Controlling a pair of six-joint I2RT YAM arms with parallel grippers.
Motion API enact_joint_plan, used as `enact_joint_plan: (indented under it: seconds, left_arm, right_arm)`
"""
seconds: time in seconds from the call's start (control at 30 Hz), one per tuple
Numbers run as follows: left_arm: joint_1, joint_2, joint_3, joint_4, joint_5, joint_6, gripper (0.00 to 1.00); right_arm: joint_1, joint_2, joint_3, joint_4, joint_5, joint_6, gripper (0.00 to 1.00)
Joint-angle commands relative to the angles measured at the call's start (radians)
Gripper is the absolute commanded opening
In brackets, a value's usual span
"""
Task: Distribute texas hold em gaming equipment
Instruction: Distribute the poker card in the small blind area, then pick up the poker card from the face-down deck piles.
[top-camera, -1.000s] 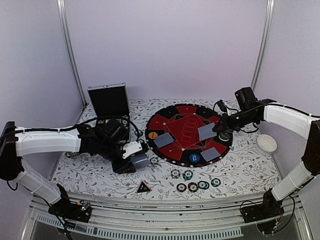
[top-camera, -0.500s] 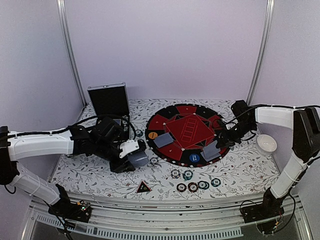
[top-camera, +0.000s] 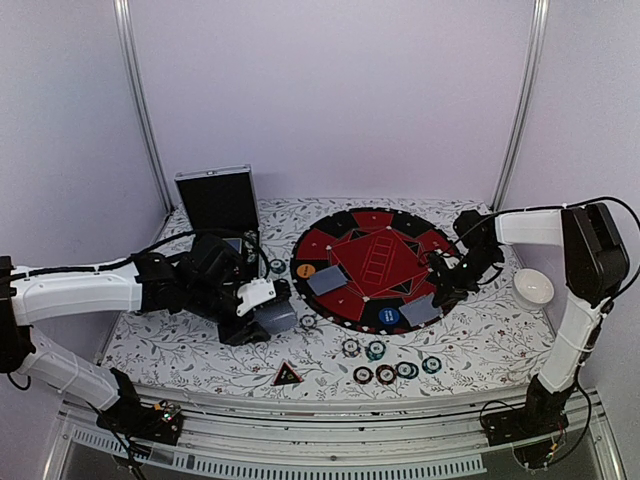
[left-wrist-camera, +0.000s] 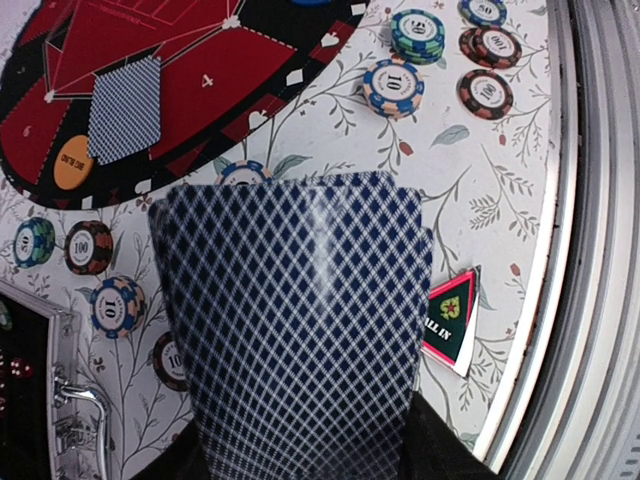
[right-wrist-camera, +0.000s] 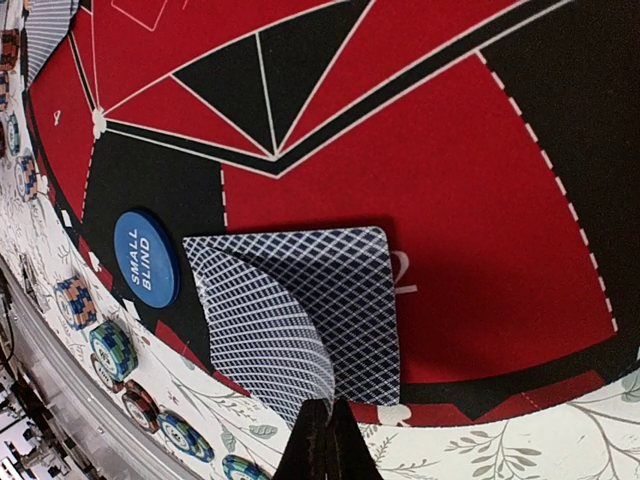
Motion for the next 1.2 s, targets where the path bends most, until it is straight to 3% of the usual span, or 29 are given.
enact_joint_plan:
  seconds: [0.0, 0.4, 0.63, 0.87, 1.03, 1.17]
  left_arm:
    - [0.012, -0.009, -0.013, 0.035, 0.020, 0.012, 0.51]
    - [0.014, -0.015, -0.023, 0.044, 0.022, 0.015, 0.51]
    - [0.013, -0.017, -0.027, 0.046, 0.020, 0.017, 0.51]
    - [0.013, -0.023, -0.027, 0.047, 0.033, 0.022, 0.51]
    - [0.013, -0.038, -0.036, 0.056, 0.047, 0.030, 0.51]
    - [0.013, -0.034, -0.037, 0.060, 0.051, 0.033, 0.51]
  right_arm:
    - [-0.006, 0.044, 0.065, -0.025, 0.039, -0.039, 0.02]
    - [-0.005, 0.067, 0.107, -0.031, 0.010, -0.075, 0.03]
    - [-0.006, 0.087, 0.132, -0.061, 0.017, -0.106, 0.09]
    - [-0.005, 0.065, 0.172, -0.085, 0.222, -0.050, 0.54]
    - [0.019, 0.000, 0.248, -0.142, 0.428, 0.023, 0.68]
    - [0.127, -0.075, 0.300, -0.139, 0.538, 0.034, 0.79]
